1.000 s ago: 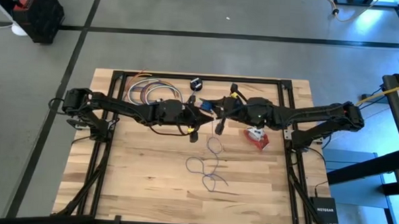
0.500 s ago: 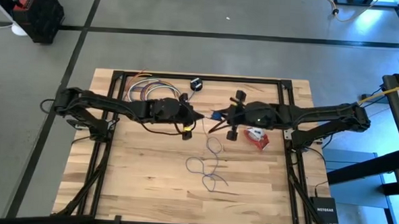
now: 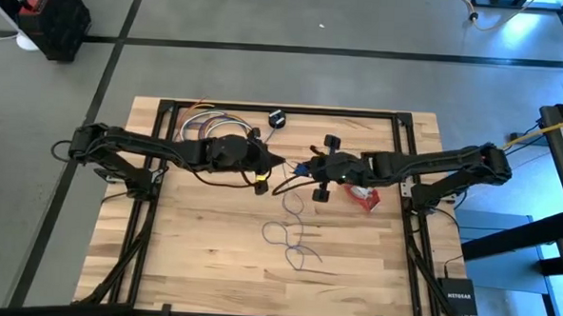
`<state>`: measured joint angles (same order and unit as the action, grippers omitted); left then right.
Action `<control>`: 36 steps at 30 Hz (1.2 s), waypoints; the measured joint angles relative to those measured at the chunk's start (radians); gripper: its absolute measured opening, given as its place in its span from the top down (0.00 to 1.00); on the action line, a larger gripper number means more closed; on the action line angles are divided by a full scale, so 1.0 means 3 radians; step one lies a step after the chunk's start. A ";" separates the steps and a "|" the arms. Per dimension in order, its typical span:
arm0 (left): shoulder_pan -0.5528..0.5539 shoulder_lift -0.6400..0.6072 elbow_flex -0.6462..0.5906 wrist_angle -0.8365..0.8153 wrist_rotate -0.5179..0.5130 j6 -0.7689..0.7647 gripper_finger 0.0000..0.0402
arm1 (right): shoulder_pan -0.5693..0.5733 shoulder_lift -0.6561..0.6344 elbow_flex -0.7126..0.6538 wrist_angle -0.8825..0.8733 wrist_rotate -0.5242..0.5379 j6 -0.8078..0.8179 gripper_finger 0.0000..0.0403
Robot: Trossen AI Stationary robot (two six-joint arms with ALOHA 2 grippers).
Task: Coil cords
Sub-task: Coil the blue wire onto the spool
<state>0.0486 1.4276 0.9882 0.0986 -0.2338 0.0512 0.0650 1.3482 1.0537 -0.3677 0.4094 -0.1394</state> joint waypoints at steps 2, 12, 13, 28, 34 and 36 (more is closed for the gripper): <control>0.0000 -0.0017 0.0000 0.0003 0.0000 -0.0093 0.99 | 0.0000 0.0052 -0.0001 0.0102 0.0071 0.0042 0.95; -0.0150 -0.0048 0.0003 0.0063 0.0005 -0.0238 0.96 | -0.0101 0.0335 -0.0001 0.0317 0.0612 0.0010 0.95; -0.0164 -0.0048 0.0003 0.0095 0.0003 -0.0238 0.96 | -0.0128 0.0374 -0.0001 0.0373 0.0626 0.0010 0.95; -0.0253 0.0073 0.0003 0.0438 0.0004 -0.0213 0.96 | -0.0240 0.0574 -0.0002 0.1495 0.0405 -0.0145 0.95; -0.0348 -0.0135 0.0003 -0.0104 0.0004 0.0033 0.96 | -0.0240 0.0565 -0.0002 0.1469 0.0493 -0.0249 0.95; -0.0366 -0.0180 0.0004 -0.0359 0.0006 0.0035 0.96 | -0.0240 0.0565 -0.0002 0.1469 0.0493 -0.0251 0.95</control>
<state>-0.0613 1.3735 0.9894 -0.0092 -0.2321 0.0619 -0.0071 1.5177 1.0531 0.0731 0.5574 -0.2147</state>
